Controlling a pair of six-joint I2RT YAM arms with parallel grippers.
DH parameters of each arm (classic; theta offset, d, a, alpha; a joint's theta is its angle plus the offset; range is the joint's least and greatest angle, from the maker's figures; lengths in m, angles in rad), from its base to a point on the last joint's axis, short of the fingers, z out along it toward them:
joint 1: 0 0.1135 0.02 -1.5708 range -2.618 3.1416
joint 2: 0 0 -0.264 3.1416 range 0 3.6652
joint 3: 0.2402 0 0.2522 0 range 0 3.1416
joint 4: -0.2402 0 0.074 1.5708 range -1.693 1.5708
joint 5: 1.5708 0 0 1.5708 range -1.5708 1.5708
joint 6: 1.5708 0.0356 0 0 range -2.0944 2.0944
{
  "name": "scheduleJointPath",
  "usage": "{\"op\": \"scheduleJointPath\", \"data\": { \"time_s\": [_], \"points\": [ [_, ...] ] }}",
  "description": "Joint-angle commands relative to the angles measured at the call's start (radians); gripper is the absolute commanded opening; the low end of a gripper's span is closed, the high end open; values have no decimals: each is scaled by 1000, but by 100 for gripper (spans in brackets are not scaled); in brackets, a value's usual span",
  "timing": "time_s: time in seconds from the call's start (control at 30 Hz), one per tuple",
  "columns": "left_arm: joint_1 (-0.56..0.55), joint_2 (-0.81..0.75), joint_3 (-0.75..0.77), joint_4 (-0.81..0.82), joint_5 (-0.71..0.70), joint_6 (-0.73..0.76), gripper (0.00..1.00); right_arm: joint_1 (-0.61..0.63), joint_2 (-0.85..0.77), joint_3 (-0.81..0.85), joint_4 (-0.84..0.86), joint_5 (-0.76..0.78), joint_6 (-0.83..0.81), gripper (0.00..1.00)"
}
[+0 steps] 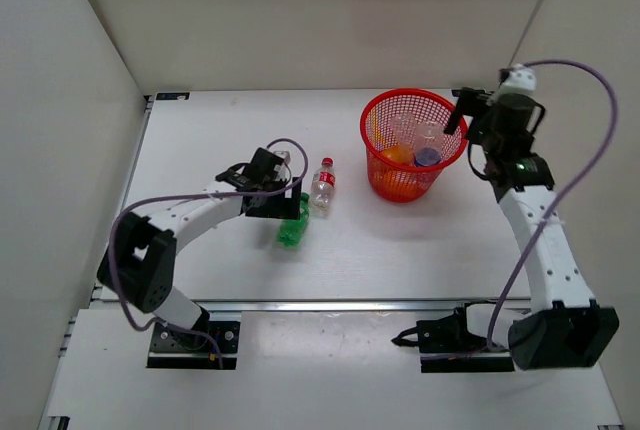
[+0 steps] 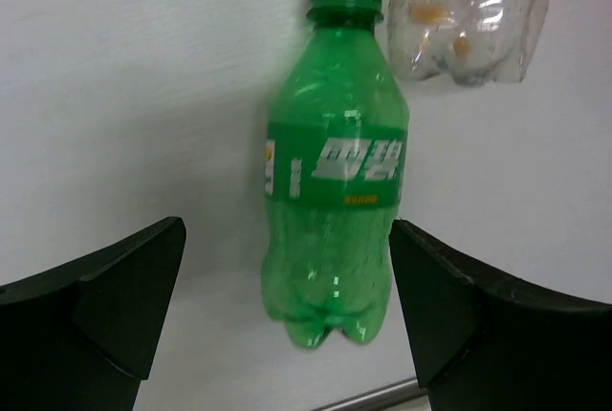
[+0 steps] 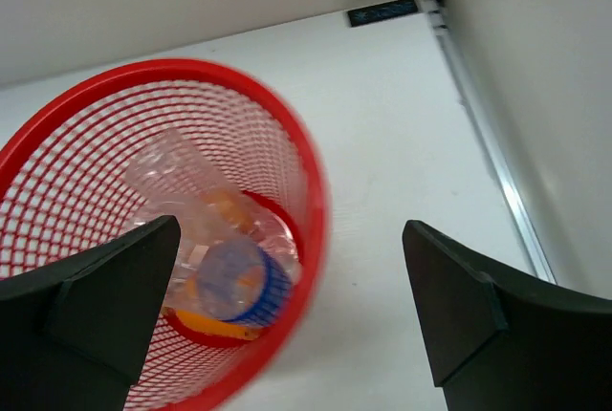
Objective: Put the plastic bottles in the bin
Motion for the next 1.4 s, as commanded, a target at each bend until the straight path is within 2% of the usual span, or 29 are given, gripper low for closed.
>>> {"op": "scheduleJointPath", "data": {
  "time_s": [0.0, 0.07, 0.2, 0.23, 0.3, 0.4, 0.5, 0.6, 0.7, 0.8, 0.9, 1.03, 1.17, 1.2, 1.27, 1.3, 1.33, 1.37],
  "points": [
    [-21, 85, 96, 55, 9, 58, 99, -178, -118, -94, -166, -78, 176, 99],
    [-29, 165, 134, 28, 34, 66, 99, -262, -216, -185, -175, -170, 177, 99],
    [-44, 228, 144, 49, 40, 58, 99, -347, -257, -262, -252, -165, 150, 99],
    [-43, 237, 148, 52, 38, 51, 94, -350, -258, -283, -269, -165, 147, 99],
    [-47, 245, 151, 51, 43, 43, 75, -343, -250, -311, -297, -137, 150, 99],
    [-40, 216, 151, 38, 29, 32, 52, -352, -272, -359, -295, -163, 170, 99],
    [-12, 118, 133, 26, 0, 17, 44, -373, -302, -396, -283, -206, 188, 99],
    [-5, 10, 153, 21, -8, 14, 41, -370, -324, -440, -295, -215, 202, 99],
    [-14, -56, 259, 25, -9, 14, 41, -375, -326, -478, -311, -224, 208, 100],
    [-58, -27, 465, 60, -9, 11, 40, -357, -332, -498, -308, -224, 205, 99],
    [-119, 74, 654, 138, -9, -5, 41, -347, -347, -486, -324, -198, 199, 99],
    [-195, 295, 915, 242, -61, 1, 45, -333, -381, -505, -332, -188, 203, 100],
    [-238, 545, 1234, 220, -71, -31, 43, -323, -402, -501, -366, -201, 210, 99],
    [-238, 568, 1307, 198, -71, -31, 43, -324, -410, -501, -375, -197, 208, 99],
    [-238, 651, 1375, 155, -60, -47, 50, -330, -428, -505, -369, -203, 203, 99],
    [-247, 656, 1369, 166, -52, -45, 61, -330, -431, -505, -375, -195, 206, 99],
    [-256, 653, 1330, 175, -60, -49, 64, -326, -431, -500, -381, -189, 200, 99],
    [-262, 636, 1305, 198, -72, -29, 74, -327, -430, -491, -386, -183, 194, 99]
  ]
}}
